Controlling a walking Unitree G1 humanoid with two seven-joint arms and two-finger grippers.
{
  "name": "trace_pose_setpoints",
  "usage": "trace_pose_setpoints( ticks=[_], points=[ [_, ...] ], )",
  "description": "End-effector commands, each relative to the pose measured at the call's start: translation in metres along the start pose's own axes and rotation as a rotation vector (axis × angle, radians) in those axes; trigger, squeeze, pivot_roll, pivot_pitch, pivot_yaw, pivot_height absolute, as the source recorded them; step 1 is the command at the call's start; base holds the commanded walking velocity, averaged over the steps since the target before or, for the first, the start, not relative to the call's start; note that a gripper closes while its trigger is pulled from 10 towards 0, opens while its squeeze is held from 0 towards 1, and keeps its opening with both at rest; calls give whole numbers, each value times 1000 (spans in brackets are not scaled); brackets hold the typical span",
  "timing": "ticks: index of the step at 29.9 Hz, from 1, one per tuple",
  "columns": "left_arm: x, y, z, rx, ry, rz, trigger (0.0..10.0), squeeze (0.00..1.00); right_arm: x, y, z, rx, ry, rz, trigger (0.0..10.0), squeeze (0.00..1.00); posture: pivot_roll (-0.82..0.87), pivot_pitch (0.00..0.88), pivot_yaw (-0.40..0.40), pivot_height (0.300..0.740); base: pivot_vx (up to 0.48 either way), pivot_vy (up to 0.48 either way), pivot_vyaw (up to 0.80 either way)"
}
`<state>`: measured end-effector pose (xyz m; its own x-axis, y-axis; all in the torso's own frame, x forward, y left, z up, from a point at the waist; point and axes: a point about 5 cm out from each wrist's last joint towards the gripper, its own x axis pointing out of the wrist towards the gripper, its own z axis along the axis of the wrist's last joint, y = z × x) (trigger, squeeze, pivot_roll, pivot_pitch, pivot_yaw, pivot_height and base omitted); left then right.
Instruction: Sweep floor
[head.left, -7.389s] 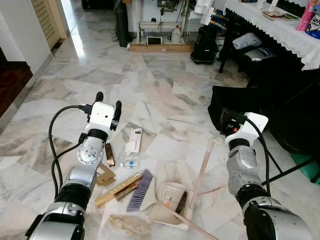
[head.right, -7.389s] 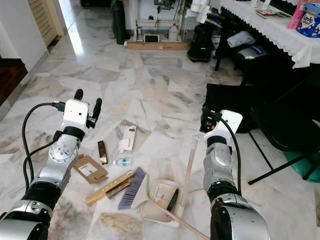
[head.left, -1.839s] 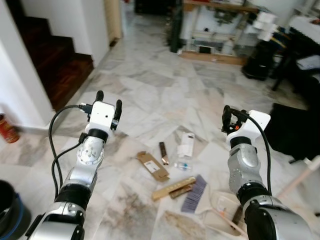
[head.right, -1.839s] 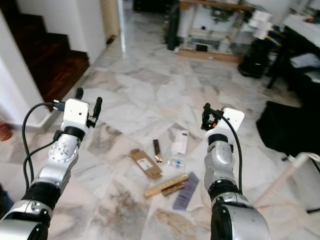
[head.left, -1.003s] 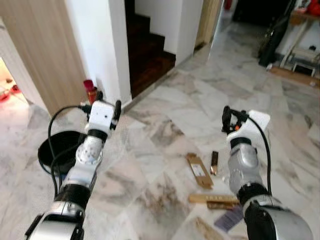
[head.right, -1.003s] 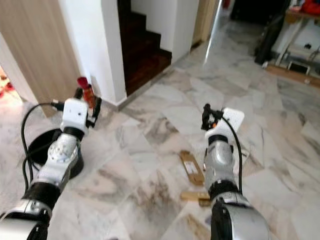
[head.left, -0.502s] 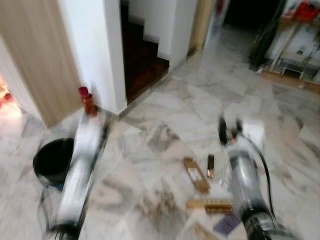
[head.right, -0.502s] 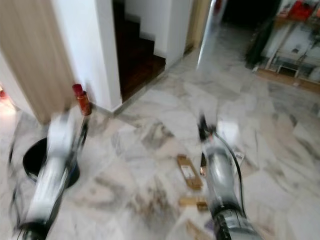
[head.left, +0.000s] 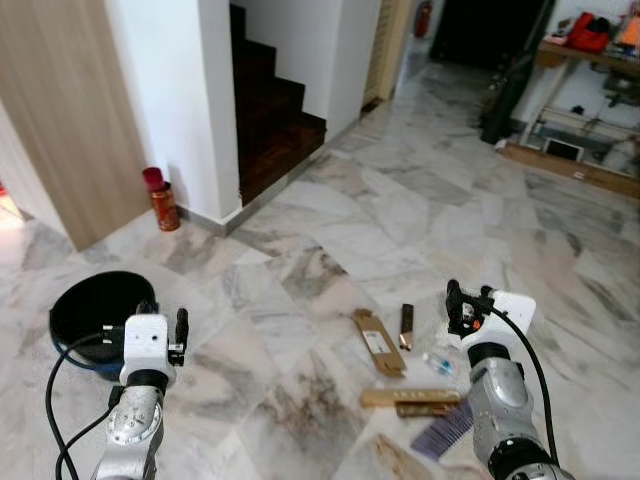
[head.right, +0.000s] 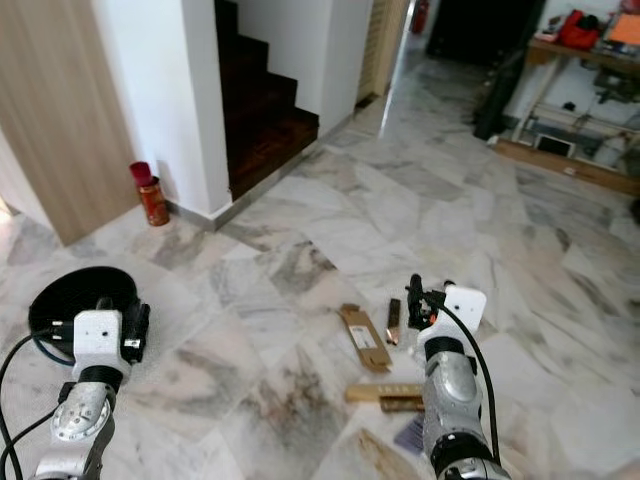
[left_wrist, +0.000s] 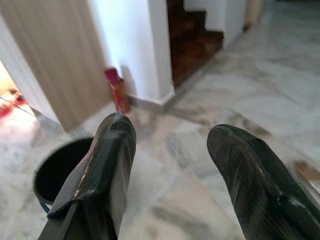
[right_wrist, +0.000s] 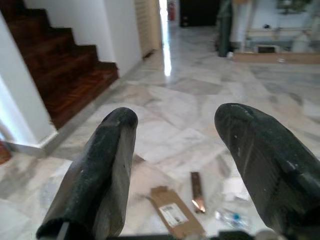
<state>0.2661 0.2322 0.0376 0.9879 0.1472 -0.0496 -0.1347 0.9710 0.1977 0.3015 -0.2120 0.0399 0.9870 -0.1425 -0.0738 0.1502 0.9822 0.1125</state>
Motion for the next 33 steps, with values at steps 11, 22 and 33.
trace_pose_setpoints(
  ticks=[11,22,33],
  points=[
    [-31,12,-63,-9,366,18,10000,0,-39,-49,-54,-78,349,-170,10000,0,74,0,-68,740,0,0,0],
    [-100,2,-123,-25,758,-22,10000,0,-137,-74,-127,-154,829,-242,10000,0,69,0,-68,740,0,0,0],
    [-131,10,-138,-36,866,9,10000,0,-193,-77,-152,-122,1008,-304,10000,0,69,0,-62,740,0,0,0]
  ],
)
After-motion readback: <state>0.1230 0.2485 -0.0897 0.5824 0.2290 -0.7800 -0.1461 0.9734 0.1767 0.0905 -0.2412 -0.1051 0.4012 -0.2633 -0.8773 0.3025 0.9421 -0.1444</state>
